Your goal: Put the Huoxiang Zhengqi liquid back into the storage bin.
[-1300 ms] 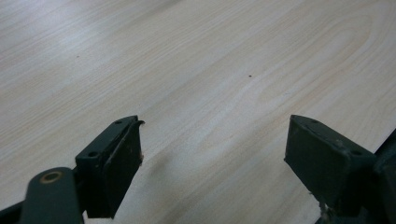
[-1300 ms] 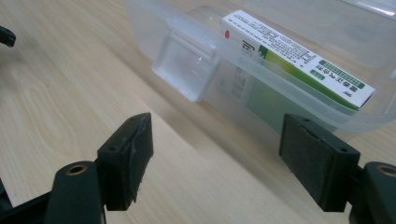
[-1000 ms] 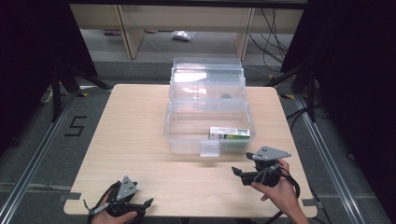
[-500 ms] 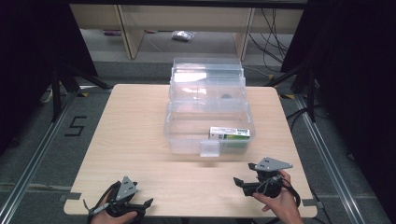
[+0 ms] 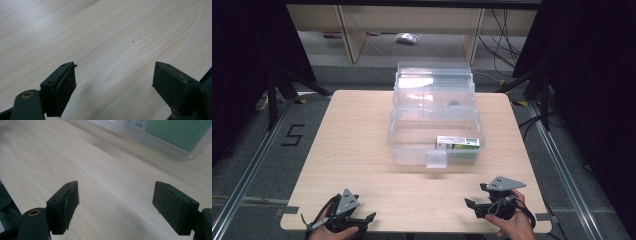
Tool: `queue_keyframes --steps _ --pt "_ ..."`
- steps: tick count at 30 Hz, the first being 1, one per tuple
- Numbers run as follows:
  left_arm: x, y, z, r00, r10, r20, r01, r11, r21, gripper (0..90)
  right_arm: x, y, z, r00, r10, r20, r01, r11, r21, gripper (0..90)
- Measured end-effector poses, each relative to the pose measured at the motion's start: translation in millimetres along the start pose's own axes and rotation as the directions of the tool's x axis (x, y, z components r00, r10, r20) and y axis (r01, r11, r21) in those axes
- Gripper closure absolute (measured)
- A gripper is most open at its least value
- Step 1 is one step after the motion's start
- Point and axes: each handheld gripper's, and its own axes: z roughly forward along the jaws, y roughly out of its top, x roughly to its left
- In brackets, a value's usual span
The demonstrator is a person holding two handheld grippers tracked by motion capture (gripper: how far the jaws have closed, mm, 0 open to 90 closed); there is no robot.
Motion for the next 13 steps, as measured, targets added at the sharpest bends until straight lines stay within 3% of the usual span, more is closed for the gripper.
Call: queue_keyframes --steps 1,4,7,9,10,13 --pt "-0.1 0.1 -1.1 1.0 0.008 -0.002 -0.008 1.0 0.003 18.1 -1.9 -0.6 0.2 0.9997 -0.023 0.003 0.023 1.0 -0.003 21.7" --pt "0.0 0.0 -0.9 1.0 0.008 -0.004 -0.008 1.0 0.002 18.1 0.9 -3.7 -0.2 0.9999 0.013 0.003 -0.013 1.0 0.006 21.6" --pt "-1.4 -0.1 -0.1 0.9999 -0.009 0.004 0.01 0.9999 -0.013 18.1 -0.6 -5.4 -0.6 0.9999 -0.013 0.002 0.013 1.0 0.011 21.9" --pt "-0.4 -0.1 -0.4 1.0 -0.001 -0.003 0.001 1.0 -0.002 18.1 0.0 -6.6 -0.7 1.0 0.006 0.003 -0.006 1.0 0.012 21.8" --pt "-0.4 -0.1 -0.4 1.0 -0.001 -0.003 0.001 1.0 -0.002 18.1 -2.6 -6.7 -0.1 0.9998 -0.02 0.003 0.02 1.0 0.007 21.7" --pt "-1.0 0.1 -0.1 1.0 -0.007 0.002 0.007 1.0 -0.005 18.1 -2.0 -8.0 -0.5 0.9998 0.02 0.01 -0.02 1.0 0.014 21.5"
